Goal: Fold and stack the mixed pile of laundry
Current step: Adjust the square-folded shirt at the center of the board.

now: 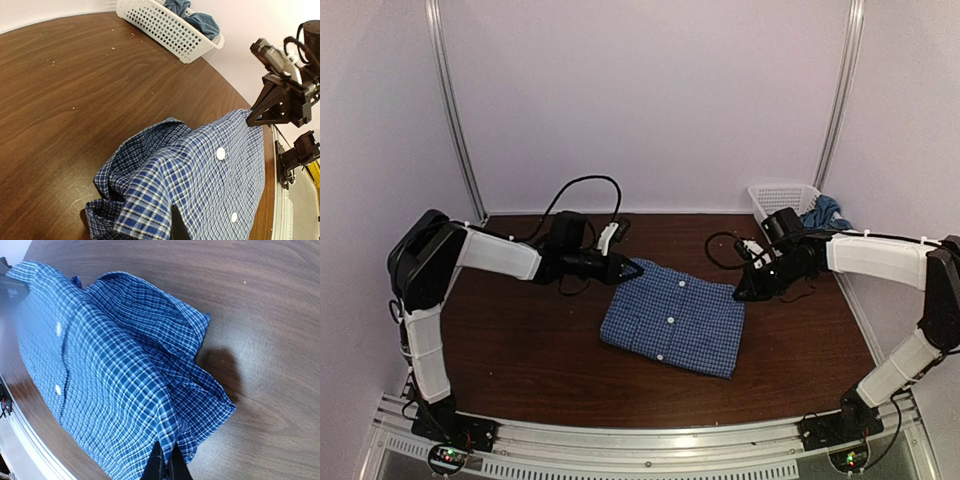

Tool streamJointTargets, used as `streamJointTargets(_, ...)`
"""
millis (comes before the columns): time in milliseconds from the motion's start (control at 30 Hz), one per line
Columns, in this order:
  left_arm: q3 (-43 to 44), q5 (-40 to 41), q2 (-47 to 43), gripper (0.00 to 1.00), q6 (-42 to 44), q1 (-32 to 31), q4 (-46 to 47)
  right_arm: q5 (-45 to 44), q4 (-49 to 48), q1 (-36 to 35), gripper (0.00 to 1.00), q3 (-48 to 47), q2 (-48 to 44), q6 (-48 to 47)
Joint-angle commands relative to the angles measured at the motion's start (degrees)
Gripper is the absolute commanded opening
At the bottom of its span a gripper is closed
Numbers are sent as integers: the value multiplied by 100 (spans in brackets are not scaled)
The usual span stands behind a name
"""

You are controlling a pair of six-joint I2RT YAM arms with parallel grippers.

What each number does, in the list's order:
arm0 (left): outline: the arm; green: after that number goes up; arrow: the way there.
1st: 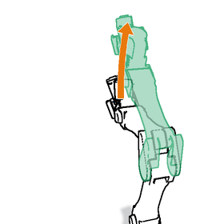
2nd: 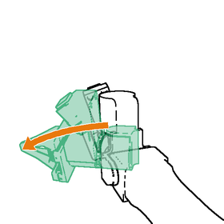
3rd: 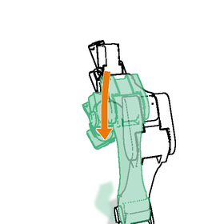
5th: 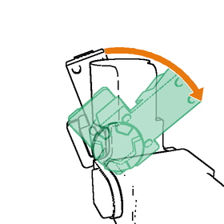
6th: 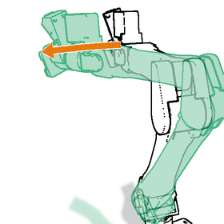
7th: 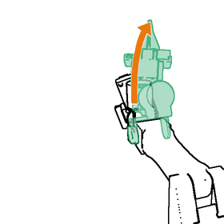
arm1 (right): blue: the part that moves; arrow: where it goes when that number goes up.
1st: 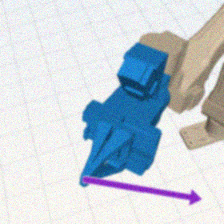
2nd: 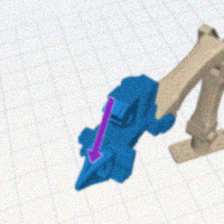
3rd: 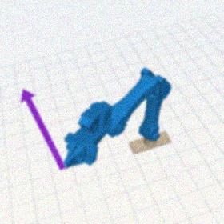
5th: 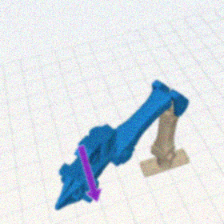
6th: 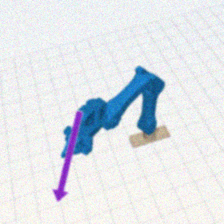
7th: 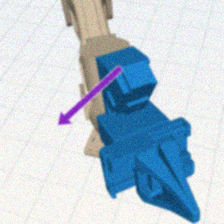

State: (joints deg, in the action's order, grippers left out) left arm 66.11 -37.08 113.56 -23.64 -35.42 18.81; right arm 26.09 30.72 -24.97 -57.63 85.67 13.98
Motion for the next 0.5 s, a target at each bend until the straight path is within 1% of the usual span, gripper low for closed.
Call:
streamJointTargets(0,442,70,285,0,253,-96,-100,-789,151,115,0,329,127,153)
streamJointTargets(67,527,244,529,0,221,-97,-117,-939,-90,202,0,404,327,202)
streamJointTargets(133,742,496,832,0,296,-97,-423,-1259,-144,227,0,338,632,244)
streamJointTargets(267,834,1032,1183,0,184,-44,-643,-1225,-571,256,0,270,1080,259)
streamJointTargets(333,735,1118,1252,0,21,73,-638,-1358,-665,256,0,190,1316,263)
streamJointTargets(467,541,1194,1130,0,167,123,-878,-1395,-784,256,0,-93,1778,211)
